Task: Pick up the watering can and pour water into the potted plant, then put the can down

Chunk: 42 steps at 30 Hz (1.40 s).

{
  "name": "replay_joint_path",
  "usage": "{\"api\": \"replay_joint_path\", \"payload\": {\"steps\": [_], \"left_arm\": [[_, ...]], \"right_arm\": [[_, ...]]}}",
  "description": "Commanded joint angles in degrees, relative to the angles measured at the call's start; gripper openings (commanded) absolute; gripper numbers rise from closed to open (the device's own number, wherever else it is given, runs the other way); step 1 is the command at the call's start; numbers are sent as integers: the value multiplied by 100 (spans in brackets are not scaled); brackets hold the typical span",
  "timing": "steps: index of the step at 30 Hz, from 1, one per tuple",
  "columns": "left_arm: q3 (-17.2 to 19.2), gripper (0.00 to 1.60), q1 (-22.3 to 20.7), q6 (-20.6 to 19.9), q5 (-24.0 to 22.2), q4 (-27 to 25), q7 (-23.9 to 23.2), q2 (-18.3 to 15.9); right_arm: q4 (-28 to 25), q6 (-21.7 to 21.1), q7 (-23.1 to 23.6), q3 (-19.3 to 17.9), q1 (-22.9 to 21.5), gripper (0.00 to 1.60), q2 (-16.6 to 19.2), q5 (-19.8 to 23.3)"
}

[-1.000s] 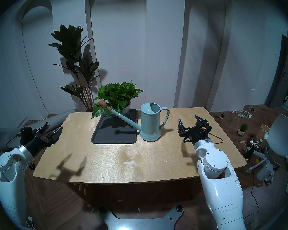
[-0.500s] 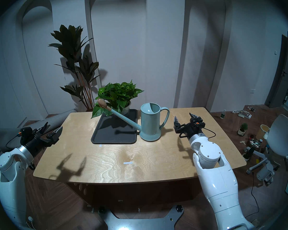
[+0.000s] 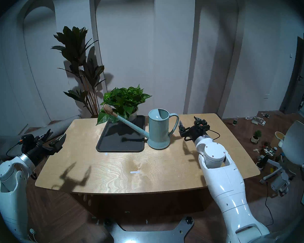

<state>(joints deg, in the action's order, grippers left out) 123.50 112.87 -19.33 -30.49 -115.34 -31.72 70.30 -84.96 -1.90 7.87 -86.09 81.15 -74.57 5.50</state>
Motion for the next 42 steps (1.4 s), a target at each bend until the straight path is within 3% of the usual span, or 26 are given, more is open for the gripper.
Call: {"api": "replay_joint_path", "payload": {"steps": [1, 6, 19, 27, 42], "left_arm": [[13, 160, -24, 13, 14, -86, 25, -5], [13, 160, -22, 11, 18, -95, 35, -1], [8, 160, -14, 11, 14, -103, 60, -5], [5, 160, -10, 12, 9, -106, 72, -9], [0, 160, -10, 15, 0, -100, 80, -16]], "right_arm": [[223, 216, 108, 262, -635, 160, -261, -66], [500, 449, 148, 377, -798, 160, -319, -76], [961, 787, 125, 195, -1032, 160, -266, -91], [1545, 963, 229, 217, -1378, 160, -243, -128], [2405, 1141, 339, 492, -2102, 160, -530, -302]]}}
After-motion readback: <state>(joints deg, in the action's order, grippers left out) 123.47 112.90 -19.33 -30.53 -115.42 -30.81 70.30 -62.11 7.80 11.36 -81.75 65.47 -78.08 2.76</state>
